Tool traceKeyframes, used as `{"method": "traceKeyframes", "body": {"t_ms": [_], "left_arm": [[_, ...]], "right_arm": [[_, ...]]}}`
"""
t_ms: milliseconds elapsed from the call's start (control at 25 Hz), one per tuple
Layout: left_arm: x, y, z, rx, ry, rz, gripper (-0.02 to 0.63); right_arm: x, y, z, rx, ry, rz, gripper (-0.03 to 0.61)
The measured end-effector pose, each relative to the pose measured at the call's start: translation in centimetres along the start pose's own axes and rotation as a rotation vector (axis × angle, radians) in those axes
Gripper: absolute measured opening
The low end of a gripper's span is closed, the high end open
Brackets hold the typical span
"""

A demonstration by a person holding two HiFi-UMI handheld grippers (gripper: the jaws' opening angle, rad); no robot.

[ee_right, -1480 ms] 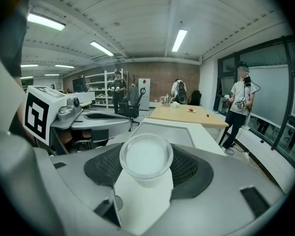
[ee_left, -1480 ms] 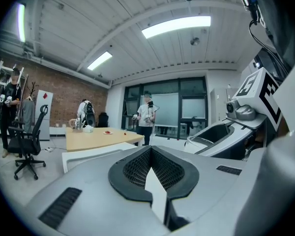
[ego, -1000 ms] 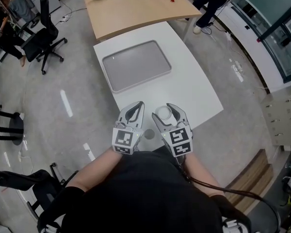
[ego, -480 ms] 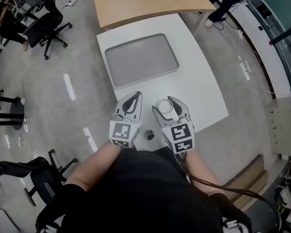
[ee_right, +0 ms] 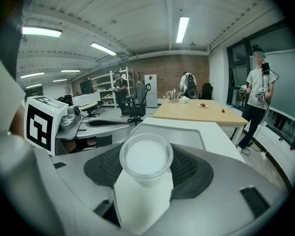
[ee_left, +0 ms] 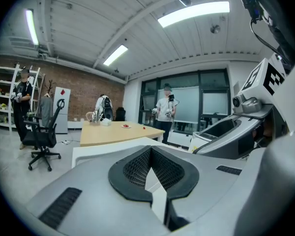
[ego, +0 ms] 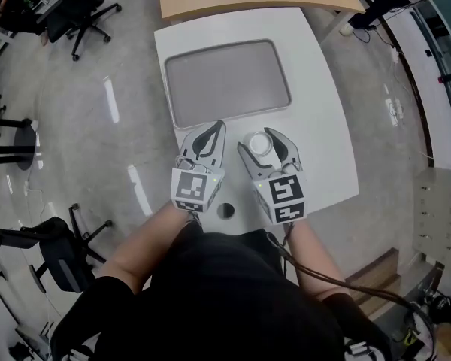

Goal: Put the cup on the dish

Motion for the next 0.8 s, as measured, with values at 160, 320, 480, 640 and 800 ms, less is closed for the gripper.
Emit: {"method": "traceKeyframes", "body": {"t_ms": [160, 320, 480, 640, 800], "left_arm": [[-1.7, -1.8, 1.5, -0.001, -0.01, -0.038, 0.007], [-3.8, -3.4, 3.2, 0.005, -0.004, -0.091, 0.006], [-6.0, -4.8, 4.8, 0.013, 0.037, -0.147, 0.006], [-8.4, -6.1, 6.6, 0.022, 0.025, -0.178, 0.007], [-10.1, -7.1, 8.3, 0.021, 0.021, -0.211, 0.006]], "right_arm": [[1.5, -3.3, 0.4, -0.004, 0.001, -0.027, 0.276], [2.7, -6.9, 0.9, -0.004, 0.004, -0.059, 0.276], [4.2, -10.2, 1.5, -0.005, 0.007, -0.072, 0.276], [5.3, -13.7, 2.3, 0.007, 0.017, -0.072, 0.276], [6.3, -16.4, 3.7, 0.002, 0.01, -0.071, 0.276]]}}
Point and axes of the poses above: the fingertips, and each gripper's own axes: y backward along the fingers, x to its right, z out of its underside, the point moved 10 cm from there along y, backward along the fingers, and after that the axes turned 15 degrees about x, right-handed, at the moved point
